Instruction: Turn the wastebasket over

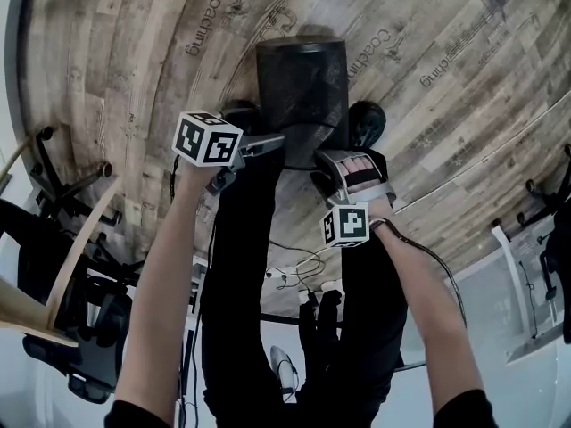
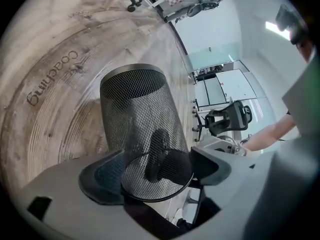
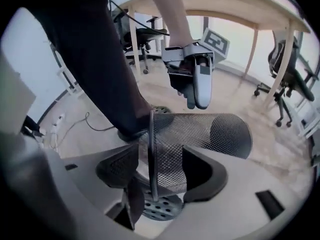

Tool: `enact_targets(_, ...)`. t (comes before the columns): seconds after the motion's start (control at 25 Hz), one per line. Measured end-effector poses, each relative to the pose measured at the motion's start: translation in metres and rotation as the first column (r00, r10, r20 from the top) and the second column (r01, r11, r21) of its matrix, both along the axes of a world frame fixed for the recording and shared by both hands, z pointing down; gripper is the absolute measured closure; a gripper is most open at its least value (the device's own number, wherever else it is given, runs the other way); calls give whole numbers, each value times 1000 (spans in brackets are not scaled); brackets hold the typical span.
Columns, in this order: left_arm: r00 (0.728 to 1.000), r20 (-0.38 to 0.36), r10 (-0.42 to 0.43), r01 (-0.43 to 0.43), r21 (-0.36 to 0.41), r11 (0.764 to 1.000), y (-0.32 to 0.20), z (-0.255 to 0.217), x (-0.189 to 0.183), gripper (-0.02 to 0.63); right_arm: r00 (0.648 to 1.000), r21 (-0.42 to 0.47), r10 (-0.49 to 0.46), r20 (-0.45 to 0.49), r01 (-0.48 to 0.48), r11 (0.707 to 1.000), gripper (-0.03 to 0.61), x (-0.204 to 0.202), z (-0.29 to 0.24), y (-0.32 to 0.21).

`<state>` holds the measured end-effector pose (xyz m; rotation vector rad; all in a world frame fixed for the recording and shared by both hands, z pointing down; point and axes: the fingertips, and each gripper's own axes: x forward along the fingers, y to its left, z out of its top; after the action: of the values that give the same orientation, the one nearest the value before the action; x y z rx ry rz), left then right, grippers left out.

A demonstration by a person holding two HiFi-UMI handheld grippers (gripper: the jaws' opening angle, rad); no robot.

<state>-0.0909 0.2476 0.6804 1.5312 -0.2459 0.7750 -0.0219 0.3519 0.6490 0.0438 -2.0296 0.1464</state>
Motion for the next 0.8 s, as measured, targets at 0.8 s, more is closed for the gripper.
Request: enact_targets(0.8,999,-30,16,-16,7,1000,5,-25,2,175,989,-28,150,-7,-150,988,468,14,-12,-31)
